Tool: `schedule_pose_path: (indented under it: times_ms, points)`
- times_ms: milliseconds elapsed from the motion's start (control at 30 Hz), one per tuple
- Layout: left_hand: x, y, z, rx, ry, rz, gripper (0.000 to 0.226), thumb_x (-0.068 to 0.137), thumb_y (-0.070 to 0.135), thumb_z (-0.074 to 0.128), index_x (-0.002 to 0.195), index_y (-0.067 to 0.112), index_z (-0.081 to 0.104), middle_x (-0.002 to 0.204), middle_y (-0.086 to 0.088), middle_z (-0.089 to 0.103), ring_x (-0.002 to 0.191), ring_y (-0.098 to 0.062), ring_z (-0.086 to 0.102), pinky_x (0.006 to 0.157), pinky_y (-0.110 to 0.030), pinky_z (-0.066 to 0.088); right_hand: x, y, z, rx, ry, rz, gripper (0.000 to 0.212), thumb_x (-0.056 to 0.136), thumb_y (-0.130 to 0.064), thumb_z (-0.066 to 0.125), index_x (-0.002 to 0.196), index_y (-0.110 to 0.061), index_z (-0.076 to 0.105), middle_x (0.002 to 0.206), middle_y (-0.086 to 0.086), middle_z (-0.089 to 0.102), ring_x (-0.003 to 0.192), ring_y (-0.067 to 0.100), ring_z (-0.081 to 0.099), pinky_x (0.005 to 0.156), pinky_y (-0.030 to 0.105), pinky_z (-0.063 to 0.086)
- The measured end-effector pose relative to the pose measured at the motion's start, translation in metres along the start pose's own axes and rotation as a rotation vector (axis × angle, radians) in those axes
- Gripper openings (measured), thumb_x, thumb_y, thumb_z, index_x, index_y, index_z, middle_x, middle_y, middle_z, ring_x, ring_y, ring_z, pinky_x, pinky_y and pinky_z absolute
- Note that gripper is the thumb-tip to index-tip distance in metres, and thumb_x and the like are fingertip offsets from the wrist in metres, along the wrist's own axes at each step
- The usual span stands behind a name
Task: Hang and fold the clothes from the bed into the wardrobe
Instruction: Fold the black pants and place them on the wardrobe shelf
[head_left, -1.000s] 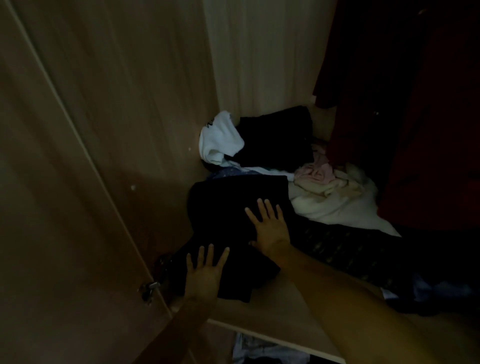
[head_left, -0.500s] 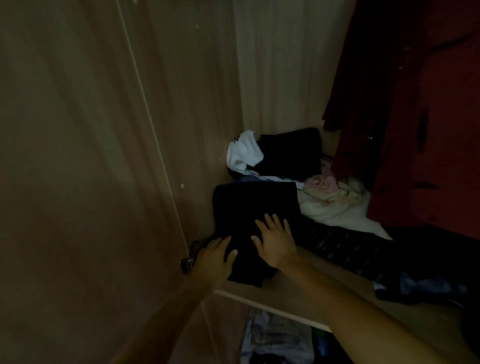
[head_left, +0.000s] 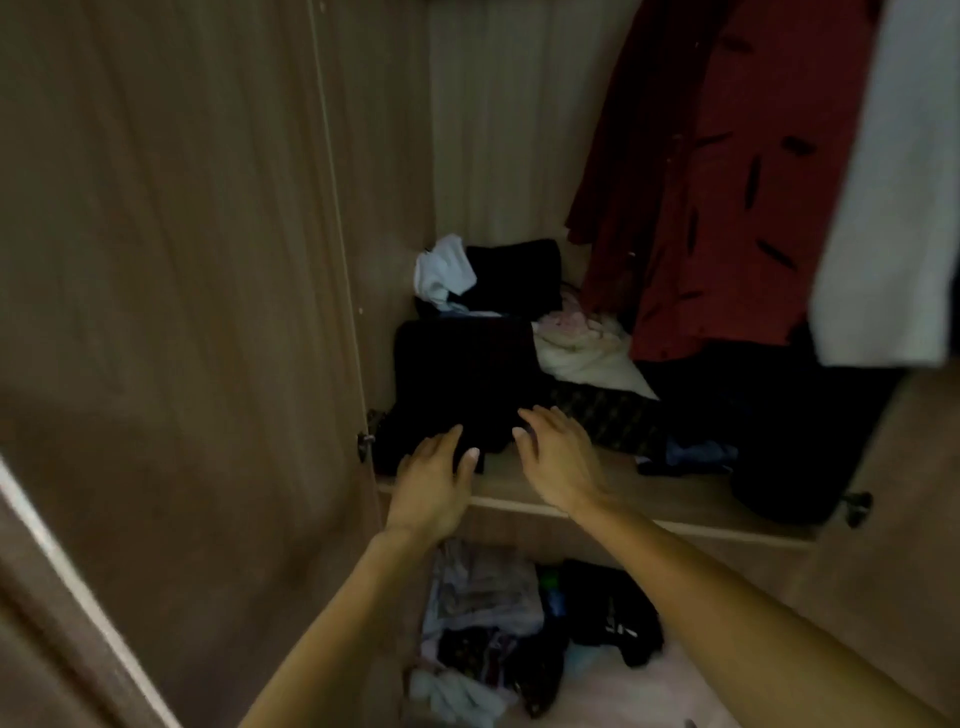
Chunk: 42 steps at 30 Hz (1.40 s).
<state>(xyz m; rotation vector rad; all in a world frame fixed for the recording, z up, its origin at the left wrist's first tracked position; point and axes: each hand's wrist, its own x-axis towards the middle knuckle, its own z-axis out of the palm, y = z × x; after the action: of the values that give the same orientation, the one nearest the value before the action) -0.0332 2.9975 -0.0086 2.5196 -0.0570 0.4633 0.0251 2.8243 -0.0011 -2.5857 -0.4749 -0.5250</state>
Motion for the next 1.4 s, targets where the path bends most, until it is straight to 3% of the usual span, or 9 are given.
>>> schedule_pose_path:
  times_ms: [200,667,767,867,967,1100,1167,1267,1400]
  points:
    - [-0.066,0.006,-0.002,0.003,-0.048,0.052,0.061,0.096,0.055,0.027,0.144,0.018,0.036,0.146,-0.006,0.042,0.134,-0.026,0.037,0.106,-0.043,0.034,-0.086,-0.010,-0.031,-0.027,0.038,0.075,0.048,0.097,-0.037,0.036,0.130,-0.010,0.056,0.133,0.013,0.056,0.124,0.029,0.050,0.104,0.038,0.038]
    - [-0.244,0.062,-0.044,0.009,-0.012,0.175,0.078,0.086,0.068,0.010,0.141,0.021,0.041,0.146,-0.003,0.042,0.141,-0.023,0.026,0.114,-0.046,0.023,-0.278,-0.053,-0.119,-0.025,0.067,0.092,0.041,0.101,-0.034,0.039,0.134,-0.014,0.052,0.140,0.005,0.051,0.132,0.023,0.042,0.109,0.031,0.027]
    - [-0.303,0.080,-0.046,-0.029,-0.044,0.170,0.081,0.086,0.070,0.008,0.140,0.022,0.043,0.145,-0.002,0.044,0.140,-0.023,0.027,0.112,-0.046,0.025,-0.336,-0.054,-0.135,-0.020,0.017,0.114,0.043,0.101,-0.039,0.036,0.136,-0.019,0.050,0.142,0.002,0.048,0.135,0.022,0.037,0.112,0.033,0.025]
    - [-0.364,0.099,-0.041,-0.090,-0.089,0.177,0.076,0.088,0.069,0.013,0.138,0.022,0.046,0.142,0.001,0.046,0.138,-0.022,0.032,0.111,-0.045,0.029,-0.401,-0.053,-0.147,0.031,0.011,0.138,0.046,0.099,-0.043,0.035,0.133,-0.018,0.053,0.138,0.002,0.053,0.129,0.020,0.045,0.109,0.040,0.034]
    - [-0.416,0.124,-0.036,-0.232,-0.198,0.166,0.067,0.091,0.068,0.021,0.137,0.026,0.047,0.138,0.009,0.046,0.132,-0.017,0.039,0.107,-0.035,0.036,-0.469,-0.052,-0.158,0.073,0.021,0.224,0.053,0.096,-0.049,0.031,0.131,-0.018,0.056,0.133,-0.001,0.057,0.120,0.016,0.052,0.102,0.037,0.040]
    - [-0.454,0.156,-0.021,-0.232,-0.298,0.230,0.072,0.088,0.068,0.019,0.137,0.022,0.047,0.141,0.001,0.048,0.132,-0.020,0.041,0.107,-0.037,0.035,-0.549,-0.041,-0.180,0.037,0.079,0.352,0.053,0.092,-0.045,0.030,0.119,-0.013,0.063,0.117,0.003,0.066,0.103,0.023,0.062,0.090,0.037,0.048]
    - [-0.470,0.176,-0.010,-0.235,-0.327,0.317,0.066,0.093,0.062,0.024,0.135,0.019,0.049,0.139,0.000,0.050,0.129,-0.020,0.043,0.106,-0.029,0.034,-0.587,-0.035,-0.195,0.023,0.148,0.446,0.048,0.091,-0.041,0.034,0.113,-0.012,0.066,0.110,0.003,0.069,0.097,0.025,0.064,0.085,0.040,0.051]
    - [-0.490,0.205,0.005,-0.302,-0.395,0.441,0.062,0.093,0.059,0.028,0.133,0.018,0.052,0.136,-0.001,0.052,0.126,-0.020,0.046,0.102,-0.022,0.030,-0.642,-0.035,-0.216,0.014,0.237,0.597,0.048,0.092,-0.046,0.035,0.115,-0.015,0.064,0.111,0.002,0.068,0.099,0.022,0.063,0.088,0.039,0.050]
    - [-0.516,0.243,0.020,-0.409,-0.504,0.600,0.076,0.088,0.067,0.023,0.129,0.012,0.056,0.131,-0.006,0.057,0.122,-0.024,0.051,0.103,-0.029,0.034,-0.710,-0.053,-0.240,-0.084,0.331,0.764,0.052,0.094,-0.049,0.034,0.119,-0.013,0.063,0.116,0.004,0.067,0.104,0.022,0.062,0.092,0.034,0.049]
